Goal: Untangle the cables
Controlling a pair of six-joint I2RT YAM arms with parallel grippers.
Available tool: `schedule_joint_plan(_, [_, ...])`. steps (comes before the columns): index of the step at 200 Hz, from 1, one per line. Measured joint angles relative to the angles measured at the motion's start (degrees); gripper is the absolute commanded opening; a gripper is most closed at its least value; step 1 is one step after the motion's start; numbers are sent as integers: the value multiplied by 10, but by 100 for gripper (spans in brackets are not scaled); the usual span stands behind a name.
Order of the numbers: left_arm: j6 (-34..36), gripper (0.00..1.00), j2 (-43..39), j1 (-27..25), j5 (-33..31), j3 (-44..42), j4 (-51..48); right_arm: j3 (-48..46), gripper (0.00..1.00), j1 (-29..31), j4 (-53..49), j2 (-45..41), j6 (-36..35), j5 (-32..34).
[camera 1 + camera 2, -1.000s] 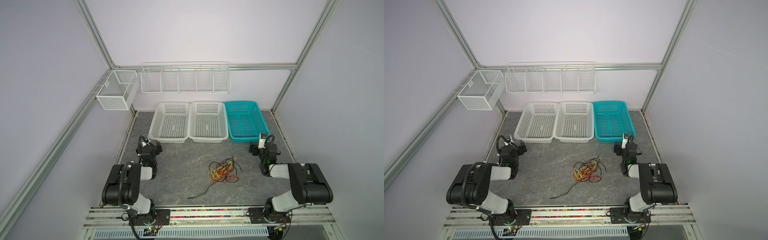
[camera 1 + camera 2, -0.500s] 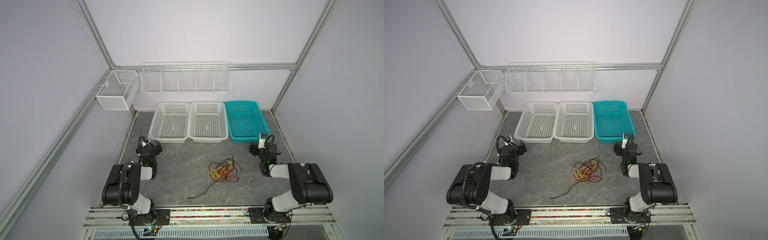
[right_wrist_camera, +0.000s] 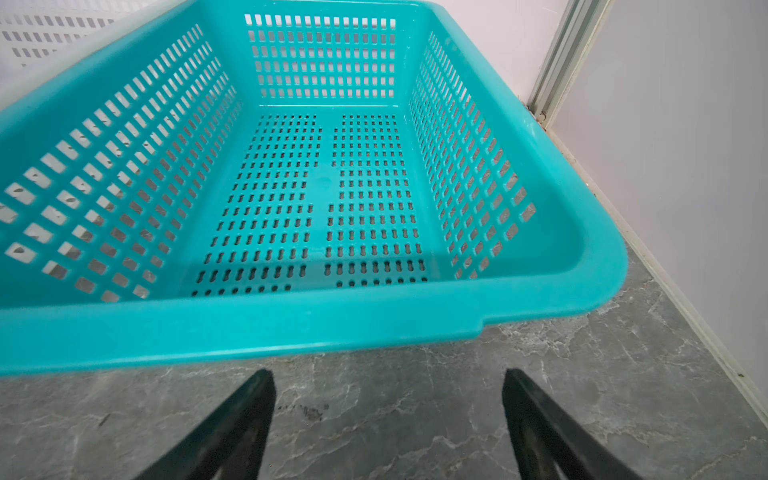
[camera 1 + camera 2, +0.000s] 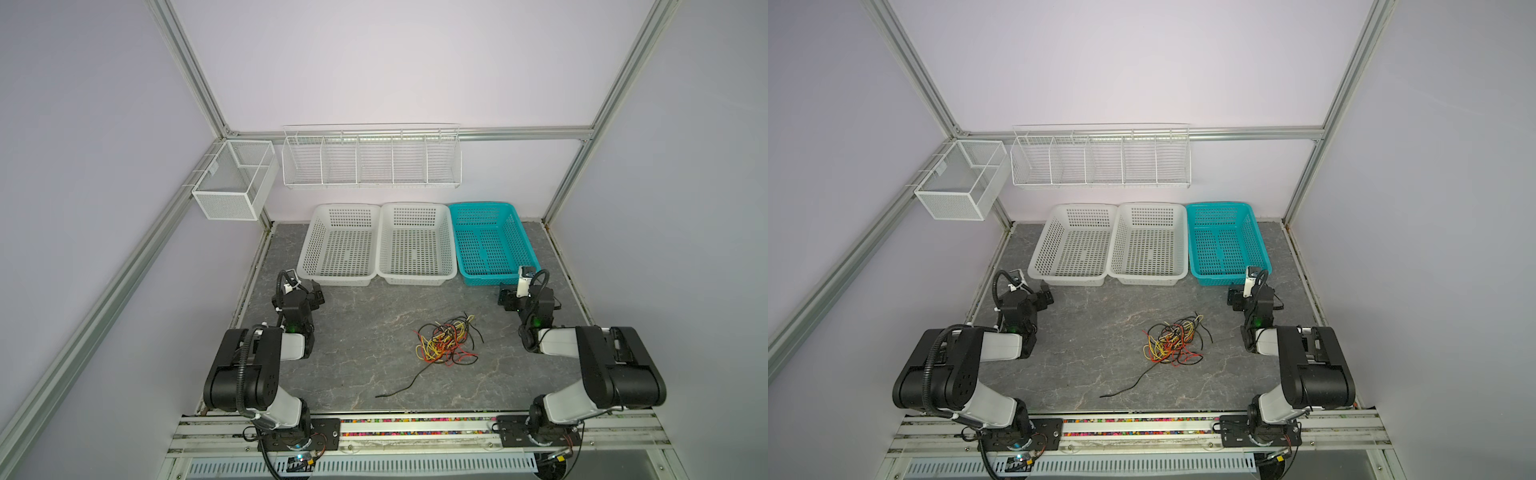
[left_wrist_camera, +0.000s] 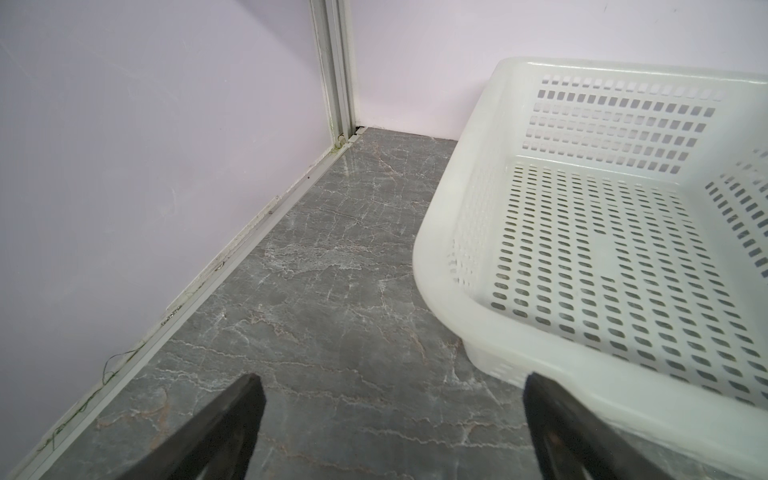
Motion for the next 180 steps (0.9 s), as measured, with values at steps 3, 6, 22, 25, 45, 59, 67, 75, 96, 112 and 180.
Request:
schedule_joint_plan(3, [0,99,0,0,0,0,0,0,88,0,0,0,0,0])
schedule_joint_plan(6, [0,99,0,0,0,0,0,0,88,0,0,0,0,0])
schedule_joint_plan(22, [0,99,0,0,0,0,0,0,88,0,0,0,0,0])
schedule_joint_plan(25, [0,99,0,0,0,0,0,0,88,0,0,0,0,0])
schedule_joint_plan(45, [-1,99,-5,0,-5,-1,0,1,88,0,-17,-10,0,2])
schedule_joint_plan(59, [-4,99,-30,0,-14,-1,-19,5,88,2,-53,-42,0,3])
schedule_joint_plan(67, [-5,99,-51,0,-15,-1,-34,9,88,4,-69,-61,0,8])
schedule_joint_plan(75, [-5,99,-79,0,-13,0,-50,12,88,9,-82,-81,-2,14])
schedule_joint_plan(96, [-6,99,-152,0,-7,0,-83,14,88,27,-112,-130,-2,33])
schedule_joint_plan(112, [-20,99,-209,-1,-6,2,-116,16,88,40,-147,-167,-2,45])
schedule_joint_plan(180, [-234,99,-392,-1,43,116,-403,100,88,52,-379,-374,168,18])
